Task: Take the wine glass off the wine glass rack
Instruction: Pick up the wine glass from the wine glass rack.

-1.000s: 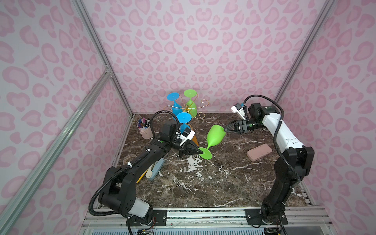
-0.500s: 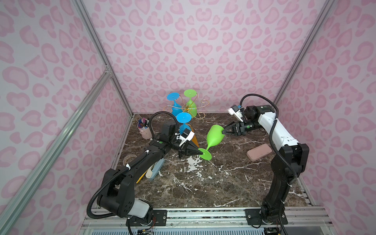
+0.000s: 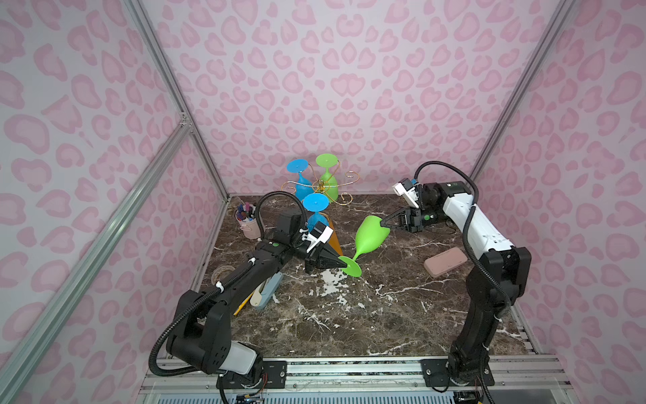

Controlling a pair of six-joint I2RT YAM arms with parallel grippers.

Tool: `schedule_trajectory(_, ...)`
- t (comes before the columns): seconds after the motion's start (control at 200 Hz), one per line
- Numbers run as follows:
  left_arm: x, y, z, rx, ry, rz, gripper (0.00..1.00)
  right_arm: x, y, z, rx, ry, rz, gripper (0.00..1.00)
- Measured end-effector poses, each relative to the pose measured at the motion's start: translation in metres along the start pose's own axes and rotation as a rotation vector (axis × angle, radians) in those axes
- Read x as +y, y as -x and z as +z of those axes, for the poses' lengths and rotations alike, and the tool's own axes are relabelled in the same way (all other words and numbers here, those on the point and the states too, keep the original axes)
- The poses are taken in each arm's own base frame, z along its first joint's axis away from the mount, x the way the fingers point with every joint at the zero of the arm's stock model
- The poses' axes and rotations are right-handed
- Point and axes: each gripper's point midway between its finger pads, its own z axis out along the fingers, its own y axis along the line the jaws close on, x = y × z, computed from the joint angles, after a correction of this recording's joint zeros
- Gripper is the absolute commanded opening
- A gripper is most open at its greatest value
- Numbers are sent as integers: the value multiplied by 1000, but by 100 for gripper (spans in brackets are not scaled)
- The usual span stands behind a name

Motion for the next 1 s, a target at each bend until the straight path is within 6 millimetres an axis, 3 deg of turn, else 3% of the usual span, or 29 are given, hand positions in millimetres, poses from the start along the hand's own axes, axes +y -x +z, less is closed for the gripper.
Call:
schedule_trajectory(0.21,2,1,-1,-1,4,-24,18,2,-1,1,-10,10,15,0)
schedule_trajectory(0.37,6,7,-5,0,20,0,72,8,-6,6,37,-6,-7,0)
schedule_trajectory(0.53,8,11,-7,-1,30,32,100,6,-7,2,53,-33,-12,0)
schedule_trajectory(1.0,-2,25,-13,-2,49,88,97,14,-4,-17,40,-97,2,0)
